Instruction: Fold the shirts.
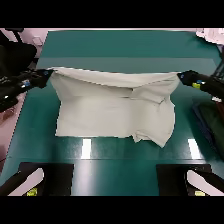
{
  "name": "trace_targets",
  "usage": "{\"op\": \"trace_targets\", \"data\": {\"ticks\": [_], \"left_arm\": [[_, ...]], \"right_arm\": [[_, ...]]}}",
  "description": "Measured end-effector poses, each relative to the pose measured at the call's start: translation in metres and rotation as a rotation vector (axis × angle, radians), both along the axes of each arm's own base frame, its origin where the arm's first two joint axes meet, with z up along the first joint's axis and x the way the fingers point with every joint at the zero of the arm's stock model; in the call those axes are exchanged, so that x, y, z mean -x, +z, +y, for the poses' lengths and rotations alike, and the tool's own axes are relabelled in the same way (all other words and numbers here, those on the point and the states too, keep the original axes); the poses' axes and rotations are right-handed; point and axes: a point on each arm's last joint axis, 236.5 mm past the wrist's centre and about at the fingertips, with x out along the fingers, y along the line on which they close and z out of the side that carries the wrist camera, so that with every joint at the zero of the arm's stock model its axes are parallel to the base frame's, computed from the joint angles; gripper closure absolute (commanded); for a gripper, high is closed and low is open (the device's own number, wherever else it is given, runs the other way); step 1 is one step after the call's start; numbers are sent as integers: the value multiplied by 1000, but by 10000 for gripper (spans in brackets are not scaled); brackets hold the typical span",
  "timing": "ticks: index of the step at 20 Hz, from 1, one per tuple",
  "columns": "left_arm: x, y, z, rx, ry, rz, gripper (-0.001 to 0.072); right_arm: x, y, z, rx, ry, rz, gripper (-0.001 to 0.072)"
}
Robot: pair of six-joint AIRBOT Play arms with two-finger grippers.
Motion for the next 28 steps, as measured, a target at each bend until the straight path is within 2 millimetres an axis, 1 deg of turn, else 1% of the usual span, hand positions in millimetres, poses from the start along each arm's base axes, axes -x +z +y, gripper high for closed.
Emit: {"op": "trace_targets", "data": {"ticks": [3, 6, 8, 10, 13, 17, 21, 25, 28], "left_arm": [[-26, -21, 12, -47, 100, 1, 684], [-43, -39, 25, -98, 172, 6, 684], [-49, -51, 30, -128, 189, 16, 684], [-53, -63, 32, -156, 194, 22, 684], [-57, -78, 32, -204, 175, 23, 684], [-58, -86, 27, -274, 130, -5, 684], [-59, -88, 26, -330, 104, -32, 685], [-54, -90, 21, -340, 74, -18, 685], [-38, -103, 10, -349, 6, 60, 685]], "right_arm": [[-29, -21, -1, 28, 1, 21, 688], [-57, -33, -6, 40, 2, 29, 688], [-74, -37, -11, 42, 4, 29, 688], [-87, -41, -14, 37, 24, 35, 689], [-99, -49, -13, 17, 67, 59, 688], [-99, -67, -4, -12, 129, 114, 689], [-89, -78, 5, -29, 190, 164, 689], [-67, -91, 9, -18, 260, 254, 690], [-48, -97, 9, -15, 295, 329, 690]]}}
